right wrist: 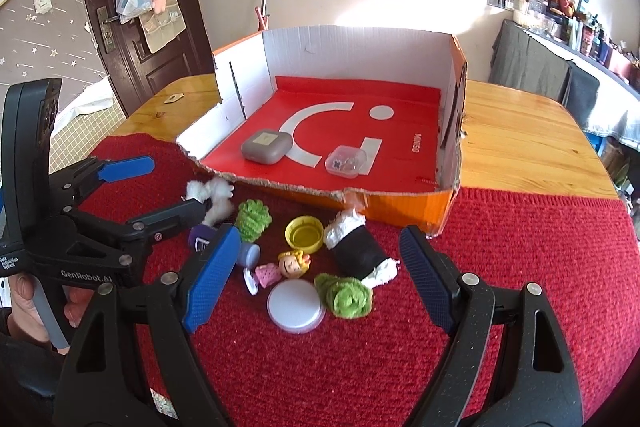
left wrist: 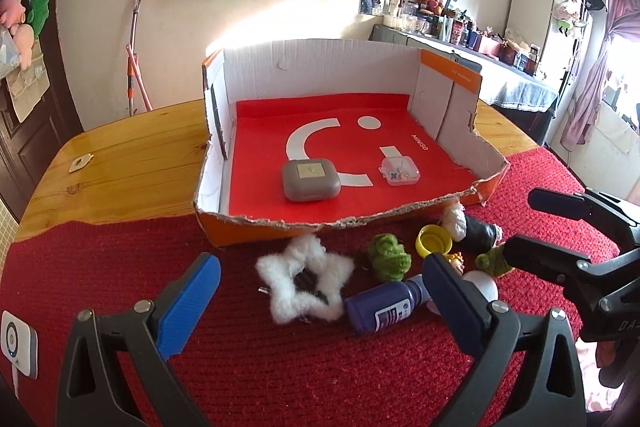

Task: Organize objects
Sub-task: 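Withdraw both tools from the cardboard box back toward the table items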

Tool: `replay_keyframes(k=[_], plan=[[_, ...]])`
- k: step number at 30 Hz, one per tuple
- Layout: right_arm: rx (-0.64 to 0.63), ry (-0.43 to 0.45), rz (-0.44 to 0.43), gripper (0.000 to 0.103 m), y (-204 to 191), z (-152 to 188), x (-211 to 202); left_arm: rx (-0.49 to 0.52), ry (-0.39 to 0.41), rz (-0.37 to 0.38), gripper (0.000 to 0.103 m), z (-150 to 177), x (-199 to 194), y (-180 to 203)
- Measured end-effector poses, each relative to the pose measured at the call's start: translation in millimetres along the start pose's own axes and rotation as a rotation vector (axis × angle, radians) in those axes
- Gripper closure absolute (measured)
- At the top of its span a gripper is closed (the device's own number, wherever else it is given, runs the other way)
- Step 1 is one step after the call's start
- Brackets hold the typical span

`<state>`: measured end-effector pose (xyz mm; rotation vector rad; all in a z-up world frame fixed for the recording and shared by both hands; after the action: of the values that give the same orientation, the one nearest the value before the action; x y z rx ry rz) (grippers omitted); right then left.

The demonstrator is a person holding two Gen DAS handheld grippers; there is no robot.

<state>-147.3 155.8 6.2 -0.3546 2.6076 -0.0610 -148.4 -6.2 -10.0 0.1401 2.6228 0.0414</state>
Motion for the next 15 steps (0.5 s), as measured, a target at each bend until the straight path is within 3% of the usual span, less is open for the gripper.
replay_keyframes(k=[11,15], plan=[[0.011,-0.027,-0.014,0.022,-6.8,23.3,-6.2,-0.019,-0.022,0.02,0.005,15.0,-6.5,0.5],[0.015,-0.045,-0.027,0.033,-12.0,35.8,-8.9,-0.021,-0.029,0.026,0.01,18.5,-8.8,0.5]])
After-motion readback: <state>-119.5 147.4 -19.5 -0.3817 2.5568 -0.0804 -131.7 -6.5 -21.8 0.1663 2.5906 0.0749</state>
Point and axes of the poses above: each gripper's, at about its wrist camera, not at the fingertips, and x roughly the way its jaws point, y to its right, z to its underside, the point moved 10 cm from there along x, roughly the way its jaws point, and after that the axes turned 14 degrees about y, right-handed, at the moved point
